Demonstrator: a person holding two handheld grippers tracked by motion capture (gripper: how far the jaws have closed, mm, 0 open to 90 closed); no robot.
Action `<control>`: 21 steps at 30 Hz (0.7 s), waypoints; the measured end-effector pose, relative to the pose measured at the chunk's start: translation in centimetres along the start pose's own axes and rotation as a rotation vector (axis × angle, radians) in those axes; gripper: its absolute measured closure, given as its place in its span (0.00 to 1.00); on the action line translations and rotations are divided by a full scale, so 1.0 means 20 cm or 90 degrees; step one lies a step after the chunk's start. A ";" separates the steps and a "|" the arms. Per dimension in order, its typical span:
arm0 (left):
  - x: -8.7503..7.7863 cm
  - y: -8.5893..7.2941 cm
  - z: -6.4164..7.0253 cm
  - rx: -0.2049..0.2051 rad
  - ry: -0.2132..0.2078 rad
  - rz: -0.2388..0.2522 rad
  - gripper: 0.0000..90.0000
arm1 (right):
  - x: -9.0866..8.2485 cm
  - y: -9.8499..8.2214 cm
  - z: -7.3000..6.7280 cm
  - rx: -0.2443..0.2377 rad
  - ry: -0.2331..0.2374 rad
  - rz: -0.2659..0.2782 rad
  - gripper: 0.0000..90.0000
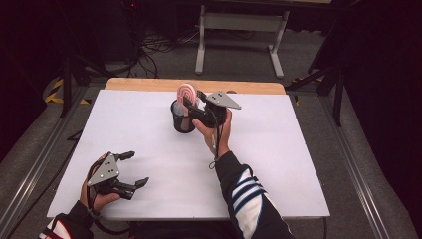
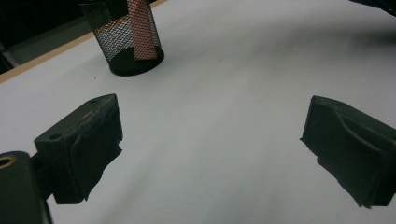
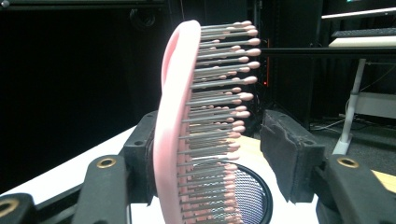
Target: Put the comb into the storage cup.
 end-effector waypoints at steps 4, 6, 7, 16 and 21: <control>0.00 0.00 0.00 0.001 0.000 0.000 0.07 | 0.00 0.00 -0.02 -0.005 0.005 -0.001 0.45; 0.00 0.00 0.00 0.002 -0.001 -0.001 0.07 | 0.00 0.00 -0.02 -0.016 0.004 -0.005 0.45; 0.00 0.00 0.00 0.002 -0.001 -0.001 0.07 | 0.00 0.00 -0.03 -0.020 0.005 -0.006 0.45; 0.00 0.00 0.00 0.002 -0.001 -0.001 0.07 | 0.00 0.00 -0.04 -0.020 0.010 -0.007 0.44; 0.00 0.00 0.00 0.003 0.001 -0.002 0.07 | 0.00 0.00 -0.05 -0.025 0.014 -0.011 0.44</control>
Point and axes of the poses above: each handheld gripper's, and its own axes: x roughly forward along the jaws, y roughly out of its top, z roughly to its right, the point moved 6 cm from there along x, roughly forward along the jaws, and after that the axes turned 5 degrees about -y, right-handed, at the moved point
